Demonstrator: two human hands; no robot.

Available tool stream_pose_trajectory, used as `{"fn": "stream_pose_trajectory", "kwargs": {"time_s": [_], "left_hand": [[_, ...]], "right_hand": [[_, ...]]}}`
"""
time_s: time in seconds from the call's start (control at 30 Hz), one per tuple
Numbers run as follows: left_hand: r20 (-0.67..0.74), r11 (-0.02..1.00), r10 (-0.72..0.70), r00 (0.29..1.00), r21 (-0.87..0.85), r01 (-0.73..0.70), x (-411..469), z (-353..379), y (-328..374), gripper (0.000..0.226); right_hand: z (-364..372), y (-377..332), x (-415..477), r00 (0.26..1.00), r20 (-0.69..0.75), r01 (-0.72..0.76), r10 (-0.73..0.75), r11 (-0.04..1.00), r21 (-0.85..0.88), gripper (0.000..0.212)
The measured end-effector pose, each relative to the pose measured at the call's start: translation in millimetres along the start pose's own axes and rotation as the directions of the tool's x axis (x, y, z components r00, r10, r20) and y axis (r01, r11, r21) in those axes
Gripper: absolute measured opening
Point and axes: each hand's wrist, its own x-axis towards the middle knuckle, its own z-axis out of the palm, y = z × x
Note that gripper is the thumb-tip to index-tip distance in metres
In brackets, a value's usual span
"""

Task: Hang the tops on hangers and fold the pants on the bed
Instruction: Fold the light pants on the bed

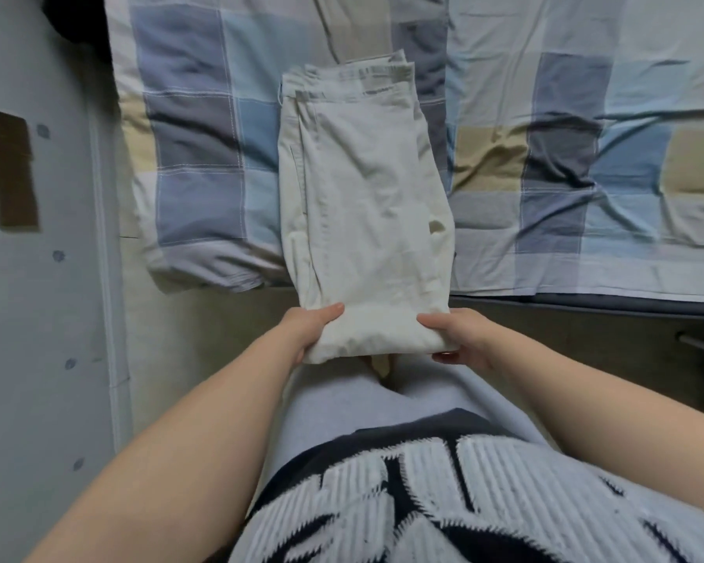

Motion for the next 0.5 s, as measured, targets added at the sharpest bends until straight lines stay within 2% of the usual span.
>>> {"fn": "stream_pose_trajectory", "kwargs": {"time_s": [0.1,0.23,0.33,0.37,0.43,0.5], "left_hand": [[-0.005,1.000,0.000,1.000,-0.003,0.000,-22,-5,4,0.071],[-0.140,0.982,0.154,0.978,-0.084,-0.167,-34,-14,33,0.073],[-0.136,0.935,0.239,0.961,-0.234,-0.266,-31,-23,66,0.048],[-0.115,0.915,0.250,0.962,-0.296,-0.273,-29,-25,78,0.048],[-0.101,0.869,0.251,0.963,-0.415,-0.270,-23,-30,105,0.066],[-0.107,0.823,0.257,0.960,-0.497,-0.276,-19,-34,135,0.062]], "right_hand": [[-2,-5,-24,1.000,-0.022,0.001,0.000,1.000,0.020,0.032],[6,-48,-44,0.991,-0.110,0.088,-0.071,0.984,0.157,0.035],[12,-92,-52,0.978,-0.129,0.194,-0.166,0.949,0.248,0.026],[13,-107,-53,0.975,-0.114,0.218,-0.193,0.937,0.274,0.024],[15,-137,-53,0.969,-0.083,0.247,-0.232,0.913,0.324,0.020],[17,-169,-48,0.963,-0.060,0.268,-0.264,0.895,0.356,0.017]]}}
